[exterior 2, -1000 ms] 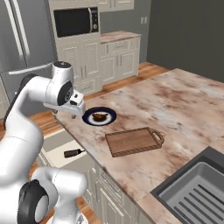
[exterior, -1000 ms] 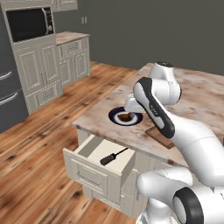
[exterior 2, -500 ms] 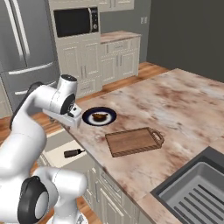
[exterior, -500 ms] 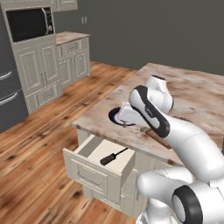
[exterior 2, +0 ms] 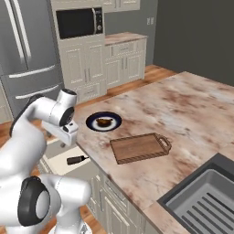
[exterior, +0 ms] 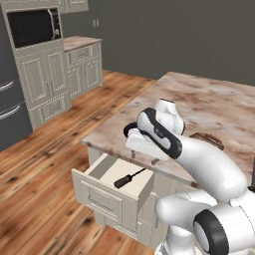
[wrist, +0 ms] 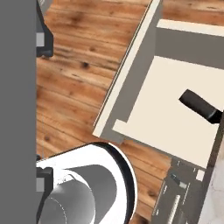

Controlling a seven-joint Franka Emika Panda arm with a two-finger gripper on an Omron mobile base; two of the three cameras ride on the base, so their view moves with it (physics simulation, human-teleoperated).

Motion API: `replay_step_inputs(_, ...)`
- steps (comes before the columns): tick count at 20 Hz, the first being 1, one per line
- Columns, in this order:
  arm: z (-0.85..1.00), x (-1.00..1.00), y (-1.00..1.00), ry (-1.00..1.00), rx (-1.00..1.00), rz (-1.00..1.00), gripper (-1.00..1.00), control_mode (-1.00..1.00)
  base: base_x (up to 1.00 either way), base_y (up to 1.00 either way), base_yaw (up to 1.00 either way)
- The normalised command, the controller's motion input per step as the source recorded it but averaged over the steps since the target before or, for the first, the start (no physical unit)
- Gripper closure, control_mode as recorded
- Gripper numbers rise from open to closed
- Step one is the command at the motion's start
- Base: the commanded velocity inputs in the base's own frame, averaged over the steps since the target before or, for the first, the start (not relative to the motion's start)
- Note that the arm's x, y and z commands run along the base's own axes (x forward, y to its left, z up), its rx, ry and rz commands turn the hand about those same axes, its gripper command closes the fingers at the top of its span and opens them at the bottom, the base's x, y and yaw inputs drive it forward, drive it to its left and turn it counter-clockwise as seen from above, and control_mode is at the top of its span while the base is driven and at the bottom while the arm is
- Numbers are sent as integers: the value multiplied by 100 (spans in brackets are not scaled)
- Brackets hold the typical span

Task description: Pick up the knife from the drawer and place it on the cutting board. Then place the meat from the plate to the cutting board.

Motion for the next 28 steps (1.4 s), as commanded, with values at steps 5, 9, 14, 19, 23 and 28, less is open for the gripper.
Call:
replay_step_inputs(5,-38,3,35,23,0,-11,-100,-100,0,0,0)
replay_step_inputs(9,-38,6,22,20,0,-8,-100,-100,0,0,0)
replay_step_inputs(14,-42,12,2,2,-1,-12,-100,-100,0,0,0)
replay_step_inputs(19,-45,18,1,3,-3,-11,-100,-100,0,0,0)
replay_step_inputs(23,-46,15,13,7,-4,-5,-100,-100,0,0,0)
replay_step_inputs(28,-39,17,19,7,-2,-2,-100,-100,0,0,0)
